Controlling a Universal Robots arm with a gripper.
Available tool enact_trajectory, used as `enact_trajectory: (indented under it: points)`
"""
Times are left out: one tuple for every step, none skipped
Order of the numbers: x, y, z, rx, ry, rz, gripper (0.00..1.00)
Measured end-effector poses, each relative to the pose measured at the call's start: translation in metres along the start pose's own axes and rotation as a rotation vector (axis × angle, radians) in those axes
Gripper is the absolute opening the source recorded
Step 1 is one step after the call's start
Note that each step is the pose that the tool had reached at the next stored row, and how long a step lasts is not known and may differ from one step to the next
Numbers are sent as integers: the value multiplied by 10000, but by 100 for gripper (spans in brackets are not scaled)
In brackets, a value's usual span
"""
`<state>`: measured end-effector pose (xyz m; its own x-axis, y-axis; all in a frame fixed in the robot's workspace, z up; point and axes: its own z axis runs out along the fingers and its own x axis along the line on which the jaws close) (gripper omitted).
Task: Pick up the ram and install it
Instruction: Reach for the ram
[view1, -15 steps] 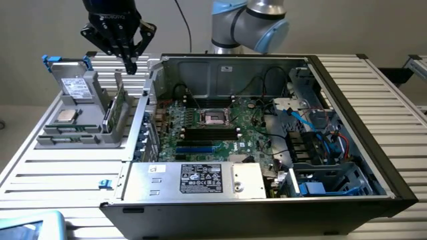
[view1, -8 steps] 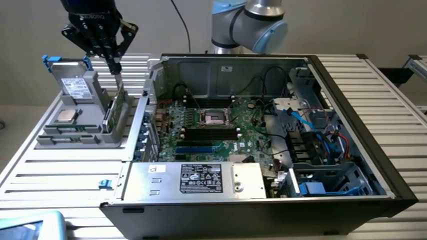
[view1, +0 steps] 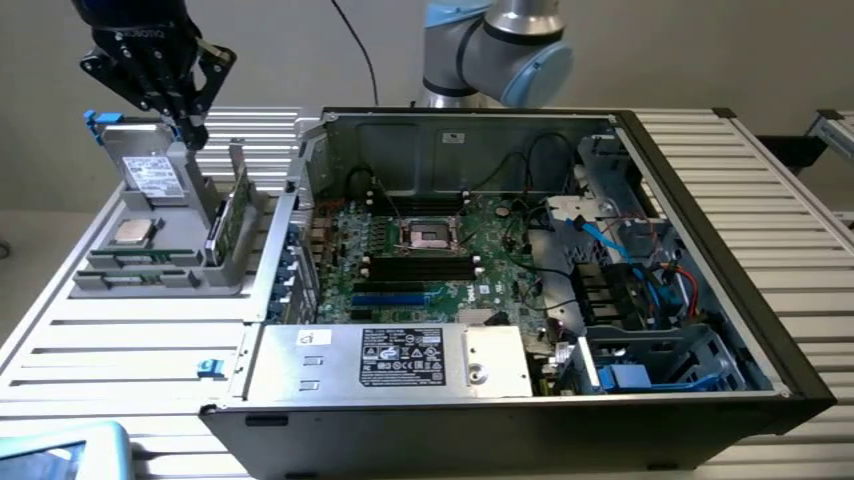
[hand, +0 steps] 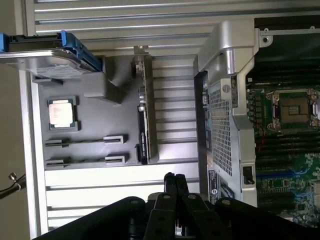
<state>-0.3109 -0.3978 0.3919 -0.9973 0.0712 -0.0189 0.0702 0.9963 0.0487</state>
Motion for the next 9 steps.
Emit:
enact_trajectory:
  points:
    - [45, 0, 0, 0, 0, 1, 11]
    - [90, -1, 0, -1, -1, 0, 11]
    - [138, -3, 0, -1, -1, -1, 11]
    - [183, -3, -1, 0, -1, 0, 11]
    - [227, -2, -1, 0, 0, 0, 11]
    - [272, 2, -1, 0, 0, 1, 11]
    - [317, 7, -1, 0, 2, 0, 11]
    - [365, 12, -1, 0, 4, -1, 11]
    - [411, 18, -1, 0, 6, 0, 11]
